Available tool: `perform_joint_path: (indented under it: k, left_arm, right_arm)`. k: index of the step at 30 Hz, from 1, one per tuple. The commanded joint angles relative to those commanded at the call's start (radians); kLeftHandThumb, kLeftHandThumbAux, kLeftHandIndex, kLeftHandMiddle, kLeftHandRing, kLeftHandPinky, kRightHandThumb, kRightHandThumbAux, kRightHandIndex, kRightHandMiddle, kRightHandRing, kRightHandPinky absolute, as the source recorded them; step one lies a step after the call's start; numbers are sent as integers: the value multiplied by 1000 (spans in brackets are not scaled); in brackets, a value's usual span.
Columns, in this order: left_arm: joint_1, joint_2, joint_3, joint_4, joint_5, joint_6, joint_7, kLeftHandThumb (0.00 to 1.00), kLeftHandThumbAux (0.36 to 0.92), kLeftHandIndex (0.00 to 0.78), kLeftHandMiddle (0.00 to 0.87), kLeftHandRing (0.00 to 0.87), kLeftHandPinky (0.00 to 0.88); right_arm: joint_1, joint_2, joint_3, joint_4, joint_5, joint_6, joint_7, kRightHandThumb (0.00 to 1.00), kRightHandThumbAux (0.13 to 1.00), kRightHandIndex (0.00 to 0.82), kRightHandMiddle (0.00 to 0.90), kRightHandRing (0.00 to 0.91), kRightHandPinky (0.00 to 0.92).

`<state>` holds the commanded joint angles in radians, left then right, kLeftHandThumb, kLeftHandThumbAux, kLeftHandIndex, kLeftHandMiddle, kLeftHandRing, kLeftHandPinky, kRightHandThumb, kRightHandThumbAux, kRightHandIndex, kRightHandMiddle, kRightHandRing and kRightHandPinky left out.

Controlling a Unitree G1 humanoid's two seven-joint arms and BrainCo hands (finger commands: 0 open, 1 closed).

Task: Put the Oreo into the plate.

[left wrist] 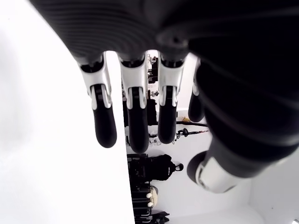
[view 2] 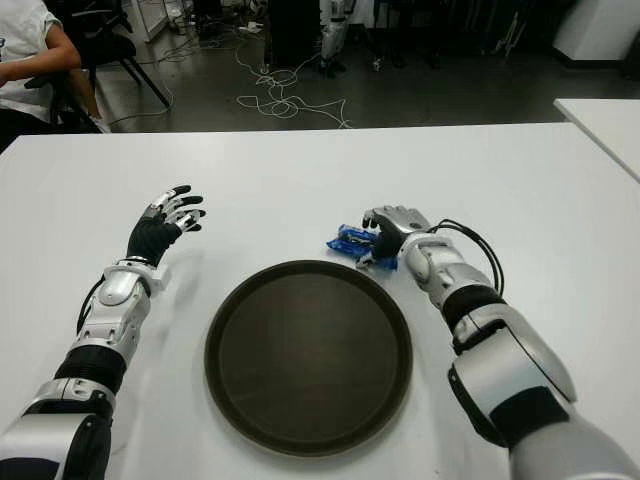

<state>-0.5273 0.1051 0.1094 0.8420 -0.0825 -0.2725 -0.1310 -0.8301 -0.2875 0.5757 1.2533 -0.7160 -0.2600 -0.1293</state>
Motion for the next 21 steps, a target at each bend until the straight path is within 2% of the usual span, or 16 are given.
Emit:
perform_joint_path:
  k: [3,6,8,10,13,16,21]
  left_arm:
    - [-1,1,0,4,-1,-4,-5,517,758,194,267,287,331]
    - [-2,2,0,6,-2,-5,-8,517,760,191,265,284,323]
    - [-2,2,0,6,-2,-4,-8,516,763,189,263,282,322]
    - [-3,2,1,7,-2,-4,-8,513,764,193,263,283,325]
    - [-3,2,2,8,-4,-6,-9,509,758,196,264,285,325]
    - [-1,2,2,6,-5,-8,-12,505,756,195,264,285,322]
    - [4,2,2,0,-4,-10,-11,509,759,188,261,283,320]
  right_arm:
    - [2,-5,13,-1,-8,-12,-23,14,582,22,20,25,57]
    - [6,-8,21,-2,-12,-23,-49,101,503,7,6,8,59]
    - [5,-14,21,-8,-9,-29,-55,181,464,3,3,4,104]
    - [1,-20,14,-17,-1,-35,-48,286,442,1,27,81,195]
    - [3,-18,7,-13,6,-34,-45,336,443,0,98,166,262]
    - [5,-15,3,-13,7,-31,-47,352,455,31,167,229,303]
    - [6,-16,3,-15,4,-28,-52,339,474,90,233,276,317]
